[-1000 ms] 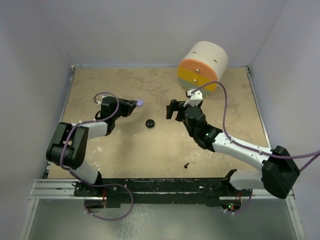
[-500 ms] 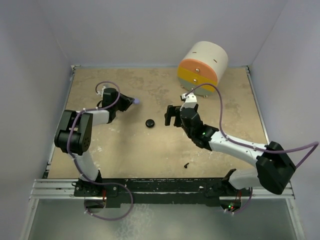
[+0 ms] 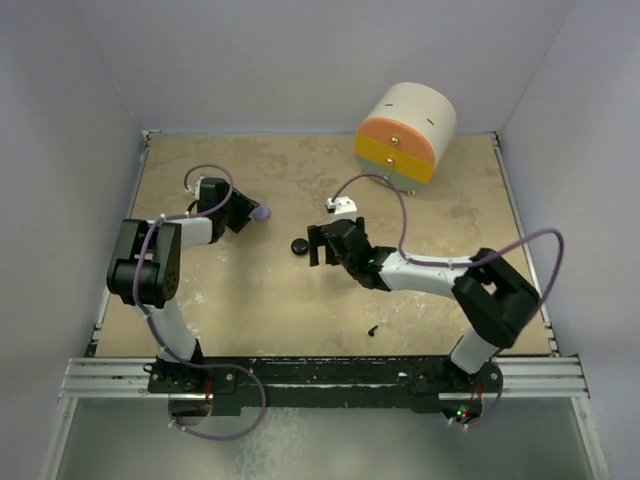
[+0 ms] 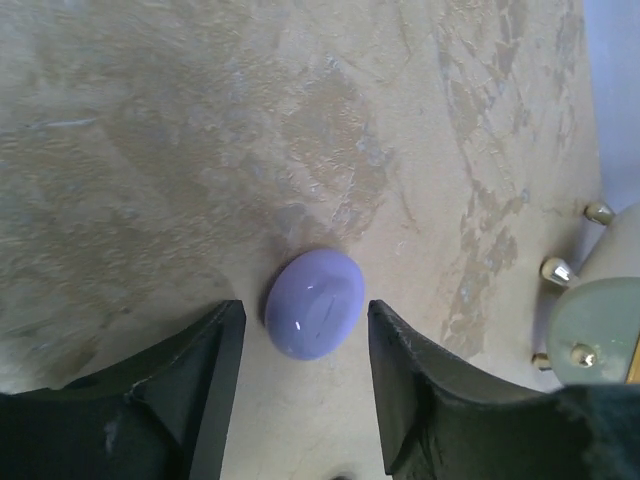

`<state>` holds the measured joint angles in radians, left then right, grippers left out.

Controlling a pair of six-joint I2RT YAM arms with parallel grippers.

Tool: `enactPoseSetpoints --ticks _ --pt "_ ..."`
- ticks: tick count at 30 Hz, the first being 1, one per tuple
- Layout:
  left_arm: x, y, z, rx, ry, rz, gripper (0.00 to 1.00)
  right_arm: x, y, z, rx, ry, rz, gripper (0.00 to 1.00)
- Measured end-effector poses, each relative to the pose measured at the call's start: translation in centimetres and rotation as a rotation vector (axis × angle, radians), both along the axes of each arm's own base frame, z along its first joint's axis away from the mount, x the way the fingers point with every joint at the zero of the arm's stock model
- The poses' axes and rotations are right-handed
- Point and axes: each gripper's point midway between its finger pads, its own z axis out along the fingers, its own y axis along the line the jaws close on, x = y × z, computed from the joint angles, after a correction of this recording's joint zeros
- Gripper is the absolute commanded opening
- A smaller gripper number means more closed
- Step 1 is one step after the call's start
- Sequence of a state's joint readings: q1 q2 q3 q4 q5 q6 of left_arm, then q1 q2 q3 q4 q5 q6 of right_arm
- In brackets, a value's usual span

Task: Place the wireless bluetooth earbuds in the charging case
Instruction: Place the charging case at the center of the board, then pick up the charging case at the center of the board.

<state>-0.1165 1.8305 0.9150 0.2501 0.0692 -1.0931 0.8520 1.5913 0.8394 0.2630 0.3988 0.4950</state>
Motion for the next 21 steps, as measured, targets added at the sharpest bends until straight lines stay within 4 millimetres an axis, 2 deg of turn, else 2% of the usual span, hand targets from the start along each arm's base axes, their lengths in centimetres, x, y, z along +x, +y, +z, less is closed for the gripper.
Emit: enactPoseSetpoints --ticks 3,6,11,15,19,21 --pt "-0.6 0.7 0.3 0.025 0.021 0.014 0.54 0.5 3.1 -1.4 -0.02 0.03 0.024 1.0" --pt "-1.3 1.2 2.3 0.037 0.007 0.029 0.54 1.3 5.5 -2.1 -0.033 0.043 0.019 1.0" --pt "-4.1 2.2 8.6 0.038 -0.114 0.061 0.54 3.1 8.1 -2.3 -0.049 0.043 -0.019 1.0" --pt "-7.2 2.7 12.9 0.027 -0.22 0.079 0.54 4.7 9.3 -3.4 -0.086 0.049 -0.052 1.0" --pt "-9.5 3.0 14.5 0.02 -0.251 0.08 0.54 4.9 9.0 -5.6 -0.14 0.079 -0.074 1.0" --pt "-10.2 3.0 14.6 0.018 -0.248 0.076 0.54 5.0 8.6 -5.8 -0.158 0.074 -0.09 1.0"
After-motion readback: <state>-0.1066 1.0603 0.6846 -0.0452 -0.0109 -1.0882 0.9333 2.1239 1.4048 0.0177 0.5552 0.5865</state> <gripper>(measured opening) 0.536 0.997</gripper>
